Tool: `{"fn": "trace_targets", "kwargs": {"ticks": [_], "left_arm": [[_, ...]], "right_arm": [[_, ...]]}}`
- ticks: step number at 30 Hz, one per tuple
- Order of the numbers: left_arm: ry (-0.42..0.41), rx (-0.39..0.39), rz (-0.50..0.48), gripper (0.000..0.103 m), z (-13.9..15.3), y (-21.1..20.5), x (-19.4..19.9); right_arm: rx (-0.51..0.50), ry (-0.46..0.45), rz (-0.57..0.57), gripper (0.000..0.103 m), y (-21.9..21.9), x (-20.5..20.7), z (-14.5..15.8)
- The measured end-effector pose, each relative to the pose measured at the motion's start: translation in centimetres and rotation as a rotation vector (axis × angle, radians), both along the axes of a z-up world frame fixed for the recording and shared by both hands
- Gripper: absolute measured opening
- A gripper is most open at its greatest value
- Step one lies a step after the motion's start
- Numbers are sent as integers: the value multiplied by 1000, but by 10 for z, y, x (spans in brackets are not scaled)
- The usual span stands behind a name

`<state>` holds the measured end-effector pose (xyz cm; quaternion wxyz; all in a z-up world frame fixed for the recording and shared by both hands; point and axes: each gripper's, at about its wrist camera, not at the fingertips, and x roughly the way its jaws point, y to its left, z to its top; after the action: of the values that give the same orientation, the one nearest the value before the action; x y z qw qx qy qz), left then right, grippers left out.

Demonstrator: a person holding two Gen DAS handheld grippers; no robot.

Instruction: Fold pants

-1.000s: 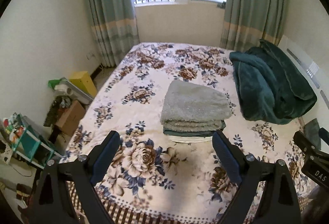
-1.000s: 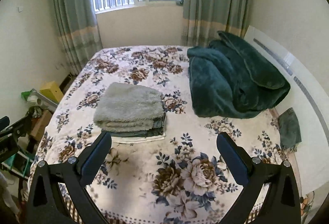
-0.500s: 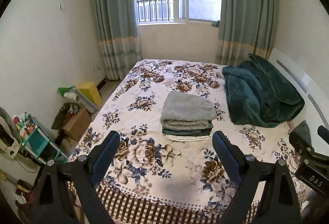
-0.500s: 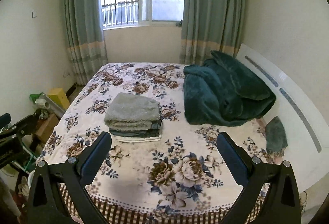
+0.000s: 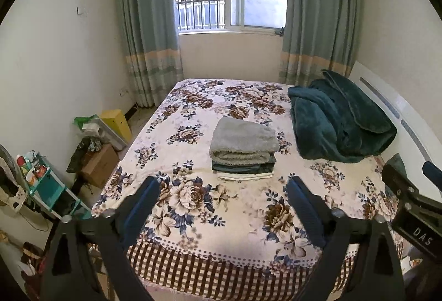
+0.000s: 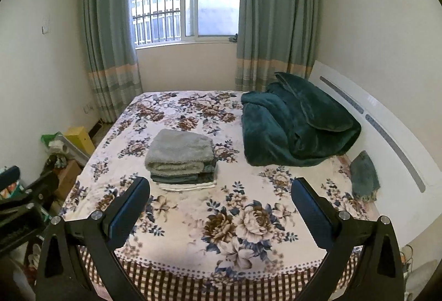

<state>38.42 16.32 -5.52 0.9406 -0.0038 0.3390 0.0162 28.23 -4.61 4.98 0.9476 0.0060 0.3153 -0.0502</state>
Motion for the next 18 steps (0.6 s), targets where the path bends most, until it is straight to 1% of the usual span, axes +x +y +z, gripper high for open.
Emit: {"fn": "trace_targets", "kwargs": {"ticks": [1,8,18], "left_arm": [[-3,-5,0,103,0,1,-1],[-19,16,31,103,-1,8,-10],[-16,20,48,103,-3,12,-20]], "right_arm": [[9,6,3,103,-1,1,-2],[21,31,18,103,1,1,-6],[15,26,46,103,9,-1,-4]]}}
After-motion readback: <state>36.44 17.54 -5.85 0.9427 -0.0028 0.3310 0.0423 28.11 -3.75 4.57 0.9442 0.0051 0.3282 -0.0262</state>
